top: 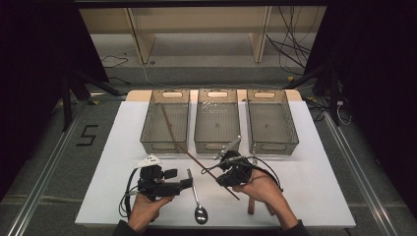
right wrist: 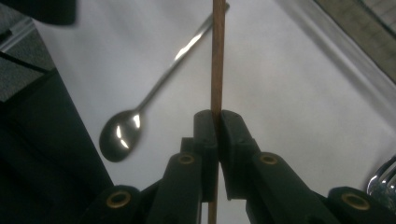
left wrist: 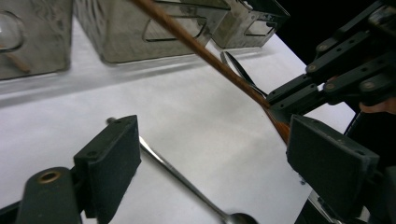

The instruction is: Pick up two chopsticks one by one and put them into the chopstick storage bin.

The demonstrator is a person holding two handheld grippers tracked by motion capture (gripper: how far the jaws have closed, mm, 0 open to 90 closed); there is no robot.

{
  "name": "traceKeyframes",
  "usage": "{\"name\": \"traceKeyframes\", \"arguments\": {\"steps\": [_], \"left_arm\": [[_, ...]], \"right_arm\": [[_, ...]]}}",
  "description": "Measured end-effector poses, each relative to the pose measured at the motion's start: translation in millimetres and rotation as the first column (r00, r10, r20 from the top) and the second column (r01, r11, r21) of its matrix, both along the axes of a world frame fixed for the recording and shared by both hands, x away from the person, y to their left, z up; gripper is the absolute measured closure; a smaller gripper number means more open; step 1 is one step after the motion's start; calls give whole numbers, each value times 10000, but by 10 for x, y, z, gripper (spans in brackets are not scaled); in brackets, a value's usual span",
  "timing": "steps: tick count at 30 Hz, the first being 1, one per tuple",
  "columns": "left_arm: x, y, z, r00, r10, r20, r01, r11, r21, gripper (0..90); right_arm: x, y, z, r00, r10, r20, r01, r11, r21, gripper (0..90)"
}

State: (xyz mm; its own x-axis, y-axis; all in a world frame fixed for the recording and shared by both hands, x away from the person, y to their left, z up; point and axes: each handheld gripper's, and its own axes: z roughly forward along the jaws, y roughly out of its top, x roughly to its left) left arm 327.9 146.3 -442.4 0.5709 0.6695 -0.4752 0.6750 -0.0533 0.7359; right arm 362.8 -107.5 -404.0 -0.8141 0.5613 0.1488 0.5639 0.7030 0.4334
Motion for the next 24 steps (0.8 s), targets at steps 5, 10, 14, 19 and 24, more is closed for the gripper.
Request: {"name": "traceKeyframes", "arguments": {"steps": [5, 10, 14, 19, 24], "left_arm": [[88, -68, 31, 9992, 30, -395, -58, 9974, -715, 198], [176, -143, 84, 9981, 62, -609, -140, 9916, -1282, 233], [230, -182, 119, 9976, 114, -676, -221, 9869, -1596, 262], [286, -240, 168, 9977, 132, -671, -255, 9822, -1858, 350], [311, -287, 201, 9980, -64, -632, -77, 9756, -2195, 446]], "right_arm": [[-48, -11, 65, 9994, 84, 325, -100, 9987, 498, 861], [-82, -8, 95, 9989, 186, 437, -220, 9967, 785, 860], [-86, -17, 104, 9982, 211, 555, -262, 9952, 943, 860], [-91, -21, 120, 9979, 191, 626, -262, 9930, 1152, 860], [-93, -33, 140, 9971, 51, 765, -160, 9896, 1428, 860]]}}
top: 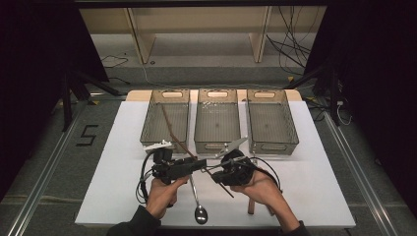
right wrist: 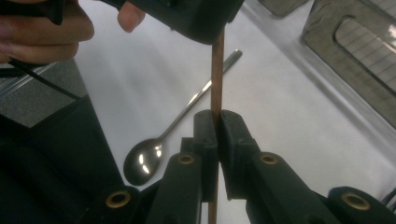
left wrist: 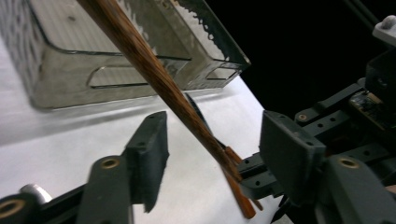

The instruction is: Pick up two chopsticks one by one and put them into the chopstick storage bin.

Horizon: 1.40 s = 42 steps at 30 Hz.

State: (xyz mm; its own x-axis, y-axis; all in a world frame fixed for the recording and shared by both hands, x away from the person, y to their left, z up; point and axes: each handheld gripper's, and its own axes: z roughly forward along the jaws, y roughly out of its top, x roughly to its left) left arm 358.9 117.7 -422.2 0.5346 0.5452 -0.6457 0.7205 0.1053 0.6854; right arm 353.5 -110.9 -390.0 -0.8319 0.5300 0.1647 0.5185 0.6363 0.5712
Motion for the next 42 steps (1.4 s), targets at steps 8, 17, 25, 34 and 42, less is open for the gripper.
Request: {"name": "traceKeyframes", "arguments": {"steps": [8, 17, 25, 34, 42], "left_arm": [[36, -33, -1, 9998, -194, -52, 193, 9993, -335, 621], [57, -6, -16, 9997, -202, -111, 193, 9967, -792, 775], [74, 46, 19, 9984, -485, -294, 438, 9885, -1447, 840], [159, 256, 181, 9997, -146, 184, 163, 9953, -954, 845], [416, 533, 397, 9988, 321, 373, -299, 9979, -574, 844]], "right_arm": [[4, -25, 17, 9998, -28, 177, 24, 9998, 203, 860], [-5, -38, 34, 9996, 18, 266, -28, 9993, 381, 859], [-17, -28, 41, 9988, 89, 485, -118, 9981, 602, 850], [-36, -198, 147, 9959, -542, 718, 425, 9870, 1552, 535], [-185, -388, 50, 9842, -1011, 1455, 716, 9782, 1951, 350]]}}
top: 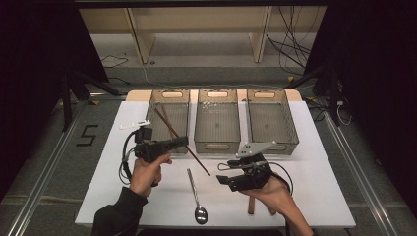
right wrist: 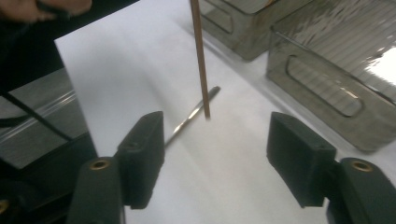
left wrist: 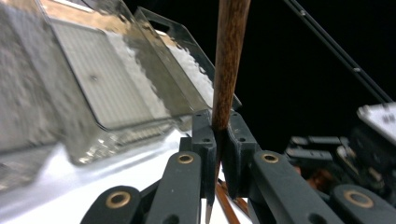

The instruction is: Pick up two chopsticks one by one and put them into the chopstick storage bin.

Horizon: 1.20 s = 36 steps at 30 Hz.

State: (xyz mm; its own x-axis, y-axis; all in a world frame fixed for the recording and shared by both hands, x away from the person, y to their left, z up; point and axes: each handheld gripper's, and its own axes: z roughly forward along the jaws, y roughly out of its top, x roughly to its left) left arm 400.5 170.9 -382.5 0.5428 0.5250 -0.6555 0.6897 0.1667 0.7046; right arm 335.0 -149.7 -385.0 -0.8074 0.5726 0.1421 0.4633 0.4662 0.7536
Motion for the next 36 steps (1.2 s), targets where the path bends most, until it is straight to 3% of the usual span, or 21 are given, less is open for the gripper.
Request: {"name": "traceKeyframes", "arguments": {"steps": [5, 14, 24, 36], "left_arm": [[185, 134, 103, 9995, 320, -65, -319, 9995, 87, 843], [534, 267, 217, 9963, 753, -422, -743, 9970, 231, 843], [800, 339, 393, 9918, 1169, -513, -1139, 9918, 583, 843], [1100, 426, 470, 9824, 1759, -621, -1632, 9717, 1707, 843]], "right_arm": [[-85, -83, -76, 9987, -238, 450, 225, 9993, 283, 313], [-193, -113, -200, 9983, -366, 450, 355, 9990, 253, 252], [-284, -144, -228, 9975, -387, 593, 362, 9984, 441, 230], [-331, -161, -255, 9973, -356, 645, 328, 9985, 441, 214]]}}
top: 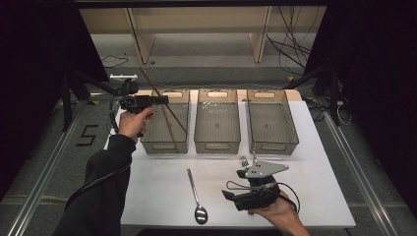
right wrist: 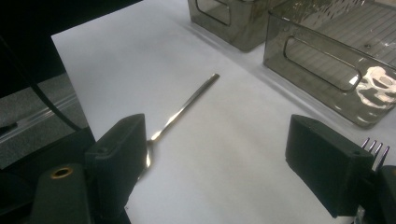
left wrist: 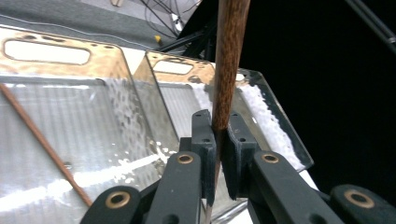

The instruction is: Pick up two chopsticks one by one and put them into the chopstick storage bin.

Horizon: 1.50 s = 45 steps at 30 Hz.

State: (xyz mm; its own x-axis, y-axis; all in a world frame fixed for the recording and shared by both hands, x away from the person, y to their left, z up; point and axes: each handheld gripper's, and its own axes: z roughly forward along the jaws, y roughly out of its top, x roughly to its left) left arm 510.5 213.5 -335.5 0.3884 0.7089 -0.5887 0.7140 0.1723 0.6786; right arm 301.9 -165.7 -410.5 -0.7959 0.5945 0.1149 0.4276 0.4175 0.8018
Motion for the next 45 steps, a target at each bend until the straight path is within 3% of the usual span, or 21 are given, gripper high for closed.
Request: {"name": "traceKeyframes", "arguments": {"steps": [7, 17, 42, 43, 45], "left_arm": [[104, 53, -59, 9989, 335, -316, -315, 9977, 607, 842], [191, -2, -285, 9939, 337, -1054, -210, 9926, 1194, 841], [264, -111, -523, 9808, 503, -1884, -180, 9854, 1694, 830], [267, -115, -532, 9798, 481, -1939, -142, 9849, 1723, 814], [276, -130, -548, 9758, 543, -2119, -169, 9845, 1744, 699]], "right_arm": [[0, -9, -12, 10000, -47, 8, 47, 10000, -5, 214], [-3, -3, -27, 10000, 33, -23, -33, 10000, -70, 213], [-13, 2, -33, 9999, 111, 12, -111, 9998, -154, 218], [-14, 3, -32, 9999, 108, 6, -108, 9998, -142, 219], [-15, 4, -33, 9999, 106, 7, -106, 9998, -141, 219]]}}
